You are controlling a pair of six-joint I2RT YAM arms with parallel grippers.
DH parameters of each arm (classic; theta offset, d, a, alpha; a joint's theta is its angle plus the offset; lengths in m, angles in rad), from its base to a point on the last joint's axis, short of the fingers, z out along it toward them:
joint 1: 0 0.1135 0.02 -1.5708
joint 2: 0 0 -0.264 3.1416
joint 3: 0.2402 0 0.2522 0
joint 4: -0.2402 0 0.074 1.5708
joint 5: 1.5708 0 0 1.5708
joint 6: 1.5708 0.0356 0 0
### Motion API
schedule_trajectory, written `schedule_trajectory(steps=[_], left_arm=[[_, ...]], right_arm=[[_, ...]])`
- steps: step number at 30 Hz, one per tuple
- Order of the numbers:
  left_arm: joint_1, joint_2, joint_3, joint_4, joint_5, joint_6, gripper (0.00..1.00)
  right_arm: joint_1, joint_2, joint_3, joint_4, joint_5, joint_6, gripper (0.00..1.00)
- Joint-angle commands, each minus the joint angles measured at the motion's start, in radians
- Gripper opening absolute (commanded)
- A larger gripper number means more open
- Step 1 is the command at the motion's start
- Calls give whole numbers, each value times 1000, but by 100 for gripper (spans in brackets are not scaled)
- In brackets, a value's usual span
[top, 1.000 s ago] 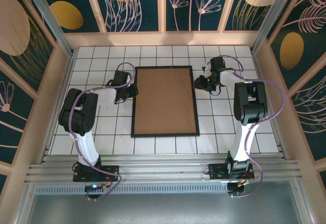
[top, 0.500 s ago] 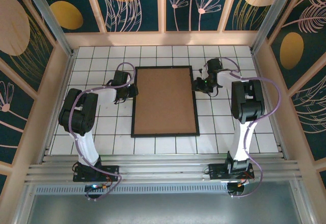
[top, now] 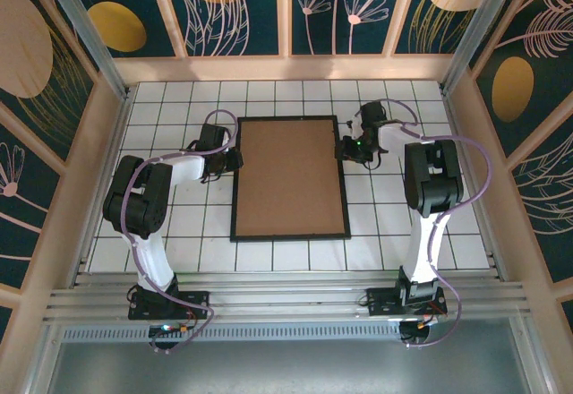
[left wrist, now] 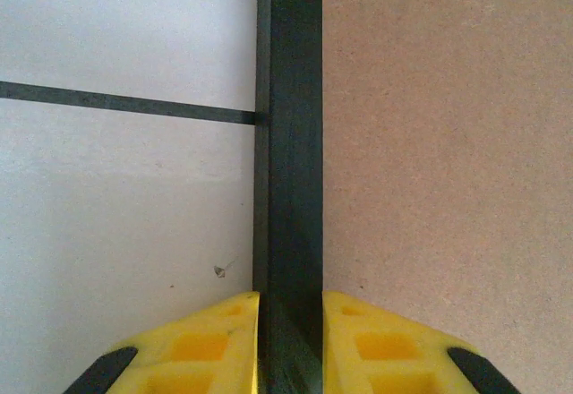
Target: Put the photo into the frame
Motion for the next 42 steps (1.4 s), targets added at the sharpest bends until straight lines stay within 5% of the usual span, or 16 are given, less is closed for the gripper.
schedule_trajectory(steps=[1, 15, 30, 42], left_arm=[[-7, 20, 9, -41, 35, 25, 23], [-11, 20, 10, -43, 28, 28, 23], [-11, 20, 11, -50, 10, 30, 22], [-10, 14, 11, -49, 12, 28, 23]], right_arm=[[71, 54, 0, -34, 28, -9, 39], [158, 72, 43, -119, 240, -19, 43], [26, -358, -315, -14, 70, 71, 45], [29, -405, -462, -37, 8, 66, 37]])
